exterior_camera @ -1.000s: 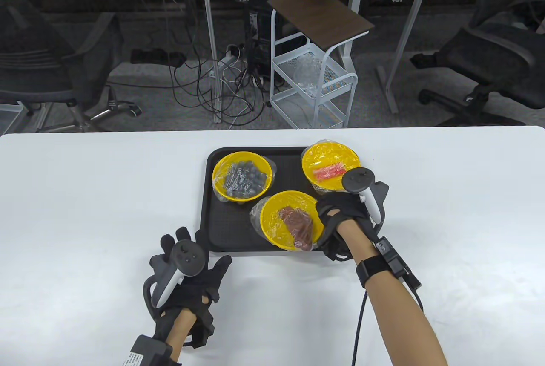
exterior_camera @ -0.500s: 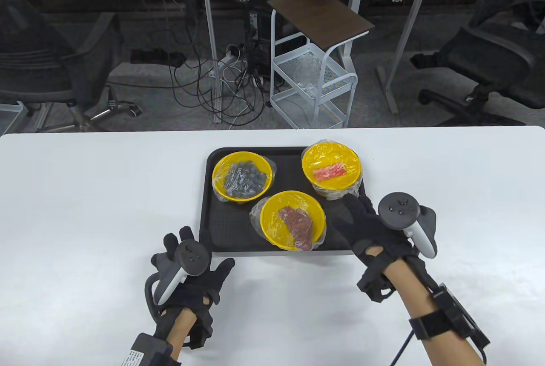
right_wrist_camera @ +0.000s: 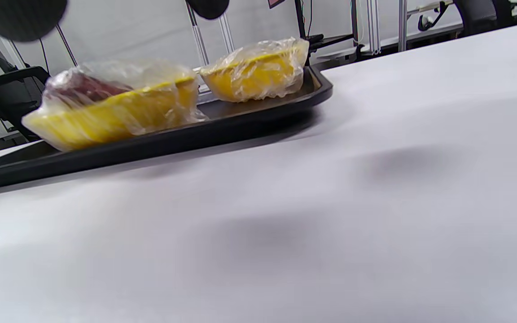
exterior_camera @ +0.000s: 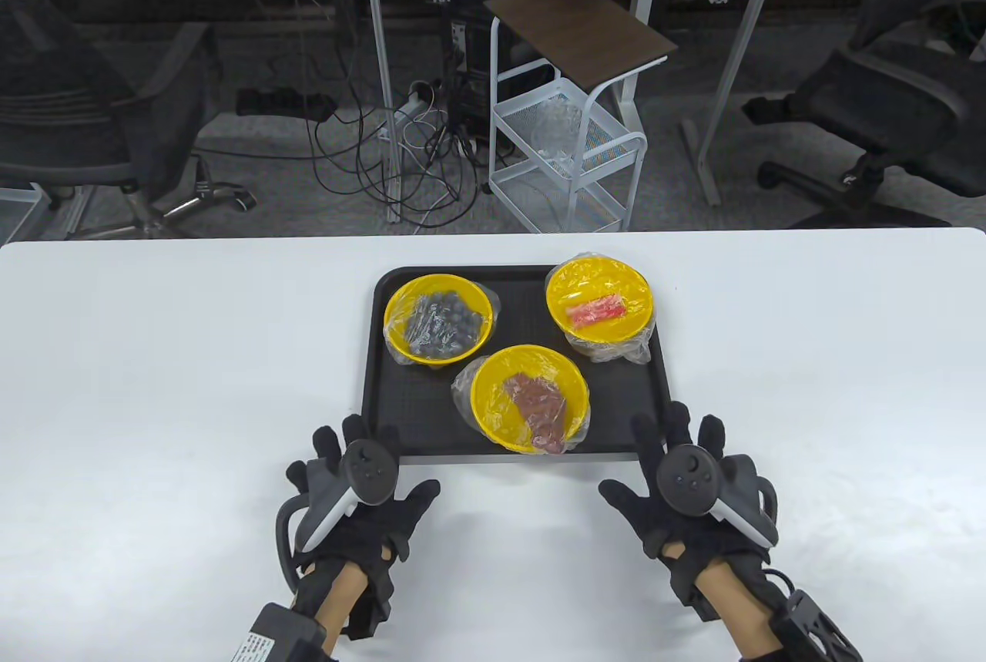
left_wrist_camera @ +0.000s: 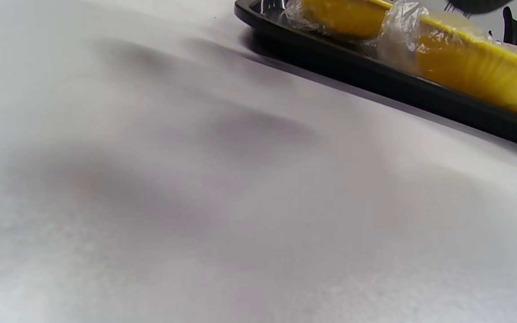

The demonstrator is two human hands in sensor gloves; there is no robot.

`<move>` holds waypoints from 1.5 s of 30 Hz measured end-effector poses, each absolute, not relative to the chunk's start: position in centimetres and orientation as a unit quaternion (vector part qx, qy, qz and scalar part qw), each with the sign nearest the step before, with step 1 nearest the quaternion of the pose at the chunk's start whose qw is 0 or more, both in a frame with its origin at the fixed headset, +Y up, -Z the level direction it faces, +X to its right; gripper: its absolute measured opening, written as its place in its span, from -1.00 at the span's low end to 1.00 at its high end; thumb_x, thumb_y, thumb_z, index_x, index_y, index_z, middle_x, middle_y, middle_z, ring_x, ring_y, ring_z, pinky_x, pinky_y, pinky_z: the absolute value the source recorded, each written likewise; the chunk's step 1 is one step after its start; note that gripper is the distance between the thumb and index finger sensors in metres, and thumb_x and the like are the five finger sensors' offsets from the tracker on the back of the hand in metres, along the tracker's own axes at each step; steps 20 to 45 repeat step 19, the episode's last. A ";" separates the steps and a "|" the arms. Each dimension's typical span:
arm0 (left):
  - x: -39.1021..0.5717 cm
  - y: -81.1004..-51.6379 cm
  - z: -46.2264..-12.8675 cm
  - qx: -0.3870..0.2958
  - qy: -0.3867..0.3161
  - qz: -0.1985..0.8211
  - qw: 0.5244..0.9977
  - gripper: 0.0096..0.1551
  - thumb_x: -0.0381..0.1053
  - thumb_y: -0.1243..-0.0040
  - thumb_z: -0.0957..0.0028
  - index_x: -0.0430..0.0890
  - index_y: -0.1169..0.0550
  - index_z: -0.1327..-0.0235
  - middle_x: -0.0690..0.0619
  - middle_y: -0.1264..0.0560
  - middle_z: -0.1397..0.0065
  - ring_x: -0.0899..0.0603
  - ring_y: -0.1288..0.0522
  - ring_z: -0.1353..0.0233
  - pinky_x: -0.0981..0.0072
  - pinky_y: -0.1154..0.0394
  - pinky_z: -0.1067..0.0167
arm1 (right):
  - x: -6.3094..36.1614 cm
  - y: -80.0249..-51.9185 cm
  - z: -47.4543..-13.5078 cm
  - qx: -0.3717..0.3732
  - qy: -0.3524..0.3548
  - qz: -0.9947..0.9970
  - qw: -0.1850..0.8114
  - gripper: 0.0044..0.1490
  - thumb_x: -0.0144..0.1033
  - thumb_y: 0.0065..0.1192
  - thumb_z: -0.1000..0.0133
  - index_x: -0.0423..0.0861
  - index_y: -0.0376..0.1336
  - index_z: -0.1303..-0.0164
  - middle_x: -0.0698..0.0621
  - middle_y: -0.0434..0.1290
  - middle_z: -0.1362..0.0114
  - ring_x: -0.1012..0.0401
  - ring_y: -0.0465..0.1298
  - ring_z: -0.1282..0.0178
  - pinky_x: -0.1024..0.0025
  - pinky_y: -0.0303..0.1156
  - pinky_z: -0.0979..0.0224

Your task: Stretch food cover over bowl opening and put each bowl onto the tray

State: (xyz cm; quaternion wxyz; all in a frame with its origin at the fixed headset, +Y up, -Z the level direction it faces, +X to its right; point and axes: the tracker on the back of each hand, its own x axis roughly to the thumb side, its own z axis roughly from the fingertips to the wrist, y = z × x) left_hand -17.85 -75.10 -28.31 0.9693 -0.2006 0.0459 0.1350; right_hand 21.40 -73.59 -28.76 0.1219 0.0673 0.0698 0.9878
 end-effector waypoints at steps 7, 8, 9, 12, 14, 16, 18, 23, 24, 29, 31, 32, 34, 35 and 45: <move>-17.6 -75.3 -28.3 -0.202 0.044 0.130 0.970 0.16 0.70 0.21 0.14 0.28 0.21 -0.67 0.06 0.45 -0.76 -0.32 0.54 -0.71 -0.49 0.50 -0.42 | 21.3 -73.9 -28.4 0.066 0.081 0.988 0.116 0.31 0.57 -0.03 0.02 0.05 -0.29 -0.76 -0.25 -0.43 -0.73 -0.52 -0.39 -0.57 -0.73 -0.18 -0.26; -17.6 -75.3 -28.3 -0.201 0.044 0.131 0.970 0.16 0.70 0.21 0.14 0.28 0.21 -0.67 0.06 0.45 -0.76 -0.32 0.54 -0.71 -0.48 0.50 -0.42 | 21.3 -74.0 -28.4 0.066 0.082 0.988 0.115 0.33 0.57 -0.01 0.04 0.05 -0.29 -0.76 -0.25 -0.43 -0.73 -0.52 -0.39 -0.57 -0.73 -0.18 -0.26; -17.6 -75.3 -28.4 -0.200 0.044 0.131 0.970 0.16 0.70 0.21 0.14 0.28 0.21 -0.67 0.06 0.45 -0.76 -0.32 0.54 -0.71 -0.48 0.50 -0.42 | 21.2 -74.0 -28.4 0.067 0.082 0.988 0.115 0.32 0.57 -0.02 0.04 0.05 -0.29 -0.76 -0.25 -0.43 -0.73 -0.52 -0.39 -0.57 -0.73 -0.18 -0.26; -17.8 -75.3 -28.4 -0.198 0.044 0.131 0.970 0.16 0.70 0.21 0.14 0.28 0.21 -0.67 0.06 0.45 -0.76 -0.31 0.54 -0.71 -0.48 0.50 -0.42 | 20.9 -73.9 -28.3 0.070 0.082 0.988 0.112 0.32 0.57 -0.01 0.04 0.05 -0.29 -0.76 -0.25 -0.43 -0.73 -0.52 -0.39 -0.57 -0.73 -0.18 -0.26; -17.9 -75.3 -28.4 -0.198 0.046 0.134 0.970 0.16 0.70 0.21 0.14 0.28 0.21 -0.67 0.06 0.46 -0.76 -0.31 0.55 -0.71 -0.48 0.50 -0.42 | 20.8 -73.9 -28.3 0.073 0.081 0.988 0.108 0.32 0.57 -0.02 0.04 0.06 -0.29 -0.76 -0.25 -0.43 -0.73 -0.52 -0.39 -0.57 -0.73 -0.18 -0.26; -18.1 -75.3 -28.4 -0.197 0.048 0.136 0.970 0.16 0.70 0.21 0.14 0.28 0.22 -0.67 0.06 0.46 -0.76 -0.32 0.55 -0.71 -0.48 0.50 -0.42 | 20.7 -74.0 -28.3 0.073 0.082 0.988 0.107 0.32 0.57 -0.02 0.03 0.05 -0.29 -0.76 -0.25 -0.43 -0.73 -0.52 -0.40 -0.57 -0.73 -0.18 -0.26; -18.2 -75.2 -28.4 -0.195 0.050 0.137 0.970 0.16 0.69 0.21 0.14 0.28 0.22 -0.66 0.06 0.46 -0.76 -0.31 0.55 -0.71 -0.48 0.50 -0.42 | 20.6 -74.0 -28.3 0.074 0.084 0.988 0.103 0.32 0.57 -0.02 0.04 0.05 -0.30 -0.76 -0.25 -0.44 -0.73 -0.52 -0.40 -0.57 -0.73 -0.19 -0.26; -18.2 -75.2 -28.4 -0.195 0.050 0.137 0.970 0.16 0.70 0.22 0.14 0.28 0.22 -0.66 0.06 0.46 -0.76 -0.31 0.55 -0.71 -0.48 0.50 -0.42 | 20.6 -74.0 -28.3 0.074 0.084 0.988 0.102 0.32 0.57 -0.02 0.04 0.05 -0.30 -0.76 -0.25 -0.44 -0.73 -0.52 -0.41 -0.57 -0.73 -0.19 -0.26; -18.2 -75.2 -28.4 -0.195 0.050 0.137 0.970 0.16 0.70 0.22 0.14 0.28 0.22 -0.66 0.06 0.46 -0.76 -0.31 0.55 -0.71 -0.48 0.50 -0.42 | 20.6 -74.0 -28.3 0.074 0.084 0.988 0.102 0.32 0.57 -0.02 0.04 0.05 -0.30 -0.76 -0.25 -0.44 -0.73 -0.52 -0.41 -0.57 -0.73 -0.19 -0.26; -18.2 -75.2 -28.4 -0.195 0.050 0.137 0.970 0.16 0.70 0.22 0.14 0.28 0.22 -0.66 0.06 0.46 -0.76 -0.31 0.55 -0.71 -0.48 0.50 -0.42 | 20.6 -74.0 -28.3 0.074 0.084 0.988 0.102 0.32 0.57 -0.02 0.04 0.05 -0.30 -0.76 -0.25 -0.44 -0.73 -0.52 -0.41 -0.57 -0.73 -0.19 -0.26; -18.2 -75.2 -28.4 -0.195 0.050 0.137 0.970 0.16 0.70 0.22 0.14 0.28 0.22 -0.66 0.06 0.46 -0.76 -0.31 0.55 -0.71 -0.48 0.50 -0.42 | 20.6 -74.0 -28.3 0.074 0.084 0.988 0.102 0.32 0.57 -0.02 0.04 0.05 -0.30 -0.76 -0.25 -0.44 -0.73 -0.52 -0.41 -0.57 -0.73 -0.19 -0.26; -18.2 -75.2 -28.4 -0.195 0.050 0.137 0.970 0.16 0.70 0.22 0.14 0.28 0.22 -0.66 0.06 0.46 -0.76 -0.31 0.55 -0.71 -0.48 0.50 -0.42 | 20.6 -74.0 -28.3 0.074 0.084 0.988 0.102 0.32 0.57 -0.02 0.04 0.05 -0.30 -0.76 -0.25 -0.44 -0.73 -0.52 -0.41 -0.57 -0.73 -0.19 -0.26; -18.2 -75.2 -28.4 -0.195 0.050 0.137 0.970 0.16 0.70 0.22 0.14 0.28 0.22 -0.66 0.06 0.46 -0.76 -0.31 0.55 -0.71 -0.48 0.50 -0.42 | 20.6 -74.0 -28.3 0.074 0.084 0.988 0.102 0.32 0.57 -0.02 0.04 0.05 -0.30 -0.76 -0.25 -0.44 -0.73 -0.52 -0.41 -0.57 -0.73 -0.19 -0.26; -18.2 -75.2 -28.4 -0.195 0.050 0.137 0.970 0.16 0.70 0.22 0.14 0.28 0.22 -0.66 0.06 0.46 -0.76 -0.31 0.55 -0.71 -0.48 0.50 -0.42 | 20.6 -74.0 -28.3 0.074 0.084 0.988 0.102 0.32 0.57 -0.02 0.04 0.05 -0.30 -0.76 -0.25 -0.44 -0.73 -0.52 -0.41 -0.57 -0.73 -0.19 -0.26; -18.2 -75.2 -28.4 -0.195 0.050 0.137 0.970 0.16 0.70 0.22 0.14 0.28 0.22 -0.66 0.06 0.46 -0.76 -0.31 0.55 -0.71 -0.48 0.50 -0.42 | 20.6 -74.0 -28.3 0.074 0.084 0.988 0.102 0.32 0.57 -0.02 0.04 0.05 -0.30 -0.76 -0.25 -0.44 -0.73 -0.52 -0.41 -0.57 -0.73 -0.19 -0.26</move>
